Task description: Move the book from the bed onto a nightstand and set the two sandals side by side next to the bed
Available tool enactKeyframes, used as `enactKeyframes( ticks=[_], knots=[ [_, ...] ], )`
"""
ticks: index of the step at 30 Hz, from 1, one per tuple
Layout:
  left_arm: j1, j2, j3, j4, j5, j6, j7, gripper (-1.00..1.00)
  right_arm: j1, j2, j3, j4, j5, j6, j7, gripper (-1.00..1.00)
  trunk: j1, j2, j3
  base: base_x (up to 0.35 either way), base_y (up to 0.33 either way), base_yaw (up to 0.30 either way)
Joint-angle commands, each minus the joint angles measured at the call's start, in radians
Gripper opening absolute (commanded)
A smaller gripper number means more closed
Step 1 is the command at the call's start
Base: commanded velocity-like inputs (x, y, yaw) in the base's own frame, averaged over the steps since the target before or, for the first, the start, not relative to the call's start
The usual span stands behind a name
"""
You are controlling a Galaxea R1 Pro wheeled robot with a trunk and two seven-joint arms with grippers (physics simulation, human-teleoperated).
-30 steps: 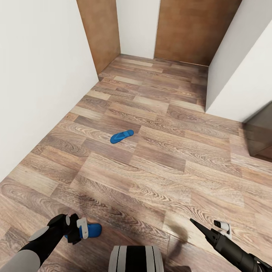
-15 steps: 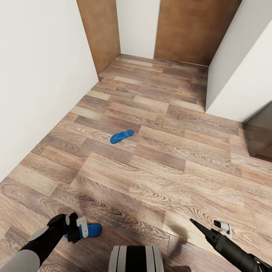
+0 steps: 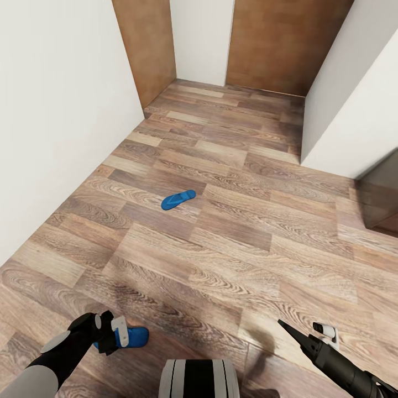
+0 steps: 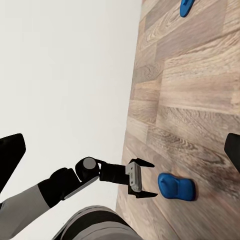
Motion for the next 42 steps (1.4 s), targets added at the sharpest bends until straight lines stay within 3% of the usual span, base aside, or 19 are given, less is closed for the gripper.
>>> enactKeyframes(
  ticks=[1,18,42],
  knots=[
    [0.000,0.001,-0.004,-0.002,-0.002,0.006,-0.004,1.00,0.000,0.000,0.000,0.000,-0.003,0.010,0.002,1.00,0.000,0.000,-0.004,0.000,0.000,0.000],
    [0.000,0.004,-0.002,-0.010,-0.002,0.006,-0.004,1.00,0.000,0.000,0.000,0.001,-0.002,0.010,0.002,1.00,0.008,-0.004,-0.070,0.000,0.000,0.000],
    [0.000,0.011,0.047,-0.019,-0.004,0.003,-0.006,1.00,0.000,0.000,0.000,0.001,-0.002,0.010,0.002,1.00,0.008,-0.004,-0.070,0.000,0.000,0.000]
  ],
)
